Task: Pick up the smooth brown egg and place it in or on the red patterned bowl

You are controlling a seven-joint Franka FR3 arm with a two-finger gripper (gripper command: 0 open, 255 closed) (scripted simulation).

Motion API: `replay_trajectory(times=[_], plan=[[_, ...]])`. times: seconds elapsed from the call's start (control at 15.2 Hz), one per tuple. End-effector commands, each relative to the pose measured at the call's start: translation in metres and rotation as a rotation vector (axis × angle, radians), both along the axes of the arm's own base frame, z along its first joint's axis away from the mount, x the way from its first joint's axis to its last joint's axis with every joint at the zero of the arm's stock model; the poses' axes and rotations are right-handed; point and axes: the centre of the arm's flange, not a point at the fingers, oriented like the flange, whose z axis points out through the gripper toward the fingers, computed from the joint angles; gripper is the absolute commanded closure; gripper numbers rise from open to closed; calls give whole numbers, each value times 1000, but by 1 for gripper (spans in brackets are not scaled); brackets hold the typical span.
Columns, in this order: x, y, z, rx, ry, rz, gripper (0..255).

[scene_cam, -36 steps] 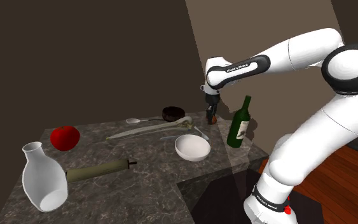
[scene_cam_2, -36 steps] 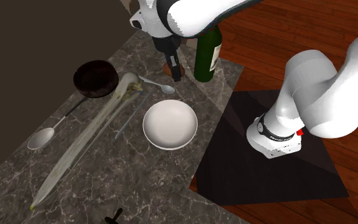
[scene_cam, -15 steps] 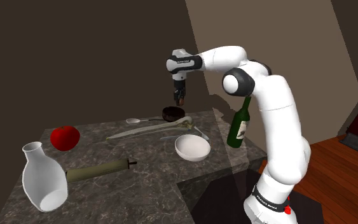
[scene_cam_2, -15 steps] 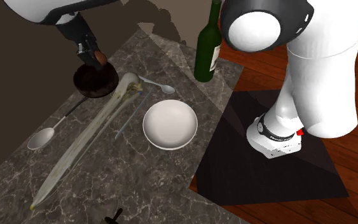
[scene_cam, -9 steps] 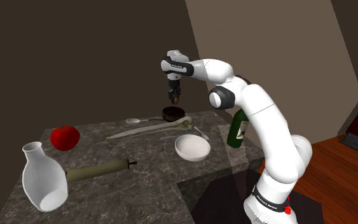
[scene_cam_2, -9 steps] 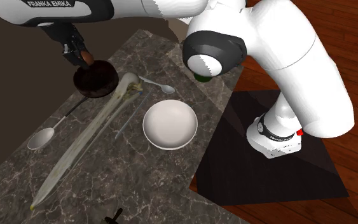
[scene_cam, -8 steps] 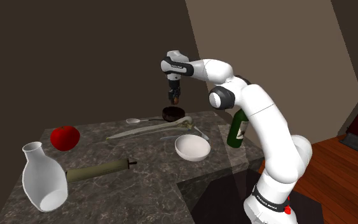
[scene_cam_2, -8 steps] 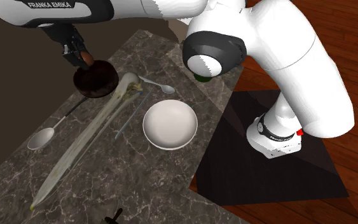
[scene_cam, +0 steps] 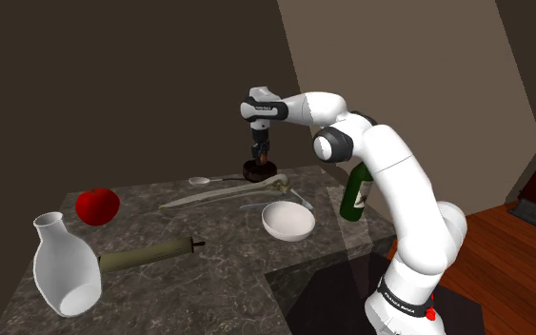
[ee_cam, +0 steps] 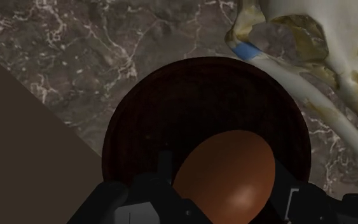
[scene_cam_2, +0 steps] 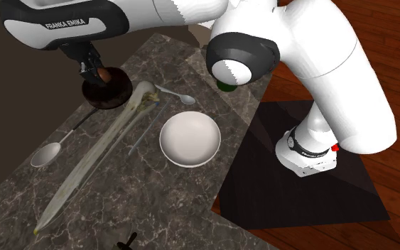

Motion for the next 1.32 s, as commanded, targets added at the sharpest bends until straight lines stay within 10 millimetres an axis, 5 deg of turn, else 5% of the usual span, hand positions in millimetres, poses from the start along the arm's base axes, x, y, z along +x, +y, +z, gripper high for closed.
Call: replay_trajectory(times=[0.0,0.46,0.53,0.86,1.12,1.25], plan=[[1,1,-8,0,0,0,255],[1,1,-8,0,0,0,255],[1,2,-9,0,0,0,0],[1,1,-8,0,0,0,0],[9,1,41,0,0,0,0],[9,1,41,0,0,0,0]])
